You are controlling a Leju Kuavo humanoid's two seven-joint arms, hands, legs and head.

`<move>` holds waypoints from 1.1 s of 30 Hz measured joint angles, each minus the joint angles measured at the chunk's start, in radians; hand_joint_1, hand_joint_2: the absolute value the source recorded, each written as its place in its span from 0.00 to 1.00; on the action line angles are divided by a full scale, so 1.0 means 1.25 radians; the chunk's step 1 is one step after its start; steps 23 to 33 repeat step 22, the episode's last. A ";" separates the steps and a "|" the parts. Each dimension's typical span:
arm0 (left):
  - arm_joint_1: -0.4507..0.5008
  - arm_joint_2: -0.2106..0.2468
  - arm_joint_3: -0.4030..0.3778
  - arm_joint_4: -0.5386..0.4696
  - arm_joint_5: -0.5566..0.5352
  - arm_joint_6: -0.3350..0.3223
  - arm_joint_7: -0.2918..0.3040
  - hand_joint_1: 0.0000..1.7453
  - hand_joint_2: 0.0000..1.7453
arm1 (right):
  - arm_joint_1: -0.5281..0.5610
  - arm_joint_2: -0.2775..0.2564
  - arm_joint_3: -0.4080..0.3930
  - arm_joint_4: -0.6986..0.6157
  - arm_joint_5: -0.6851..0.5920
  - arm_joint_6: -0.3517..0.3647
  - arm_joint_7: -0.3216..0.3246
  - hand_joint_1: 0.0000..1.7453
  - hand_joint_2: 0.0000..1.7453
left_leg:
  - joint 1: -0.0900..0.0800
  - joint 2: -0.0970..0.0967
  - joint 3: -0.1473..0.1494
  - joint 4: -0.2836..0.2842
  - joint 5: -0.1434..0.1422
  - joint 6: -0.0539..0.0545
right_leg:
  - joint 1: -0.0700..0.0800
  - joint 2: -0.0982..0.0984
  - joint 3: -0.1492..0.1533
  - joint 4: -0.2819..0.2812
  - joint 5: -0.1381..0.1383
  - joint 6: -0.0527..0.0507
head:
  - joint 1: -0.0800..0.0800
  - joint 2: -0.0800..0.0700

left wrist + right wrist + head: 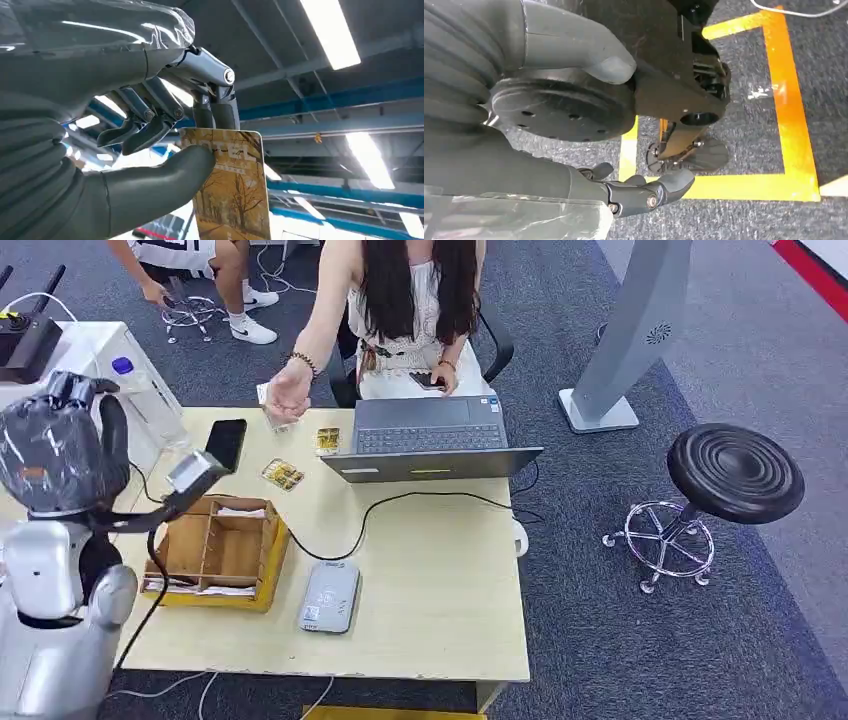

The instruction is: Pass the card to the sensor for recognition and then transmit it.

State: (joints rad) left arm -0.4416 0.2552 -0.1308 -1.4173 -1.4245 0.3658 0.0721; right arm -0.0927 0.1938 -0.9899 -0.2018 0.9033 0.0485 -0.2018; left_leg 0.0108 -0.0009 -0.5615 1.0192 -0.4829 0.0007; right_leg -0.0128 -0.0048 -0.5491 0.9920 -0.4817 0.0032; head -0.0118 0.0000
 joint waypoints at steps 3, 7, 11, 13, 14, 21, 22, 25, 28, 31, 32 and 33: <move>-0.114 0.000 0.000 0.135 0.025 -0.024 0.000 1.00 1.00 | -0.001 0.000 0.005 0.000 0.005 0.000 0.008 0.00 1.00 | 0.000 0.001 0.000 0.000 0.001 0.000 | 0.000 0.001 0.000 0.000 0.001 0.000 | 0.000 0.000; -0.197 -0.003 0.000 0.251 0.033 -0.041 0.000 1.00 1.00 | -0.001 0.000 0.008 0.000 0.007 0.000 0.011 0.00 1.00 | 0.000 0.002 0.000 0.000 0.001 0.000 | 0.000 0.003 -0.001 0.000 0.002 -0.001 | 0.000 0.000; -0.230 -0.005 0.000 0.304 0.034 -0.041 0.001 1.00 1.00 | -0.001 0.000 0.010 0.000 0.007 0.000 0.011 0.00 1.00 | 0.000 0.002 -0.002 0.000 0.001 0.000 | 0.000 0.003 -0.002 0.000 0.002 -0.001 | 0.000 0.000; -0.241 -0.007 0.000 0.322 0.034 -0.047 0.006 1.00 1.00 | -0.001 0.000 0.013 0.000 0.007 0.000 0.011 0.00 1.00 | 0.000 0.002 -0.003 0.000 0.001 0.000 | 0.000 0.003 -0.003 0.000 0.002 -0.001 | 0.000 0.000; -0.246 -0.007 0.000 0.330 0.034 -0.052 0.008 1.00 1.00 | -0.001 0.000 0.013 0.000 0.007 0.000 0.011 0.00 1.00 | 0.000 0.002 -0.003 0.000 0.001 0.000 | 0.000 0.003 -0.003 0.000 0.002 -0.001 | 0.000 0.000; -0.254 -0.001 0.000 0.373 0.060 -0.044 0.009 0.00 1.00 | -0.003 0.000 0.019 0.000 0.007 0.001 0.013 0.00 1.00 | 0.000 0.002 -0.003 0.000 0.001 0.000 | 0.000 0.003 -0.003 0.000 0.002 -0.001 | 0.000 0.000; -0.254 0.000 0.000 0.377 0.064 -0.043 0.009 0.00 1.00 | -0.003 0.000 0.019 0.000 0.007 0.001 0.013 0.00 1.00 | 0.000 0.002 -0.003 0.000 0.001 0.000 | 0.000 0.003 -0.003 0.000 0.002 -0.001 | 0.000 0.000; -0.254 0.000 0.000 0.377 0.064 -0.043 0.009 0.00 1.00 | -0.003 0.000 0.019 0.000 0.007 0.001 0.013 0.00 1.00 | 0.000 0.002 -0.003 0.000 0.001 0.000 | 0.000 0.003 -0.003 0.000 0.002 -0.001 | 0.000 0.000; -0.254 0.000 0.000 0.377 0.064 -0.043 0.009 0.00 1.00 | -0.003 0.000 0.019 0.000 0.007 0.001 0.013 0.00 1.00 | 0.000 0.002 -0.003 0.000 0.001 0.000 | 0.000 0.003 -0.003 0.000 0.002 -0.001 | 0.000 0.000; -0.254 0.000 0.000 0.377 0.064 -0.043 0.009 0.00 1.00 | -0.003 0.000 0.019 0.000 0.007 0.001 0.013 0.00 1.00 | 0.000 0.002 -0.003 0.000 0.001 0.000 | 0.000 0.003 -0.003 0.000 0.002 -0.001 | 0.000 0.000; -0.254 0.000 0.000 0.377 0.064 -0.043 0.009 0.00 1.00 | -0.003 0.000 0.019 0.000 0.007 0.001 0.013 0.00 1.00 | 0.000 0.002 -0.003 0.000 0.001 0.000 | 0.000 0.003 -0.003 0.000 0.002 -0.001 | 0.000 0.000; -0.254 0.000 0.000 0.377 0.064 -0.043 0.009 0.00 1.00 | -0.003 0.000 0.019 0.000 0.007 0.001 0.013 0.00 1.00 | 0.000 0.002 -0.003 0.000 0.001 0.000 | 0.000 0.003 -0.003 0.000 0.002 -0.001 | 0.000 0.000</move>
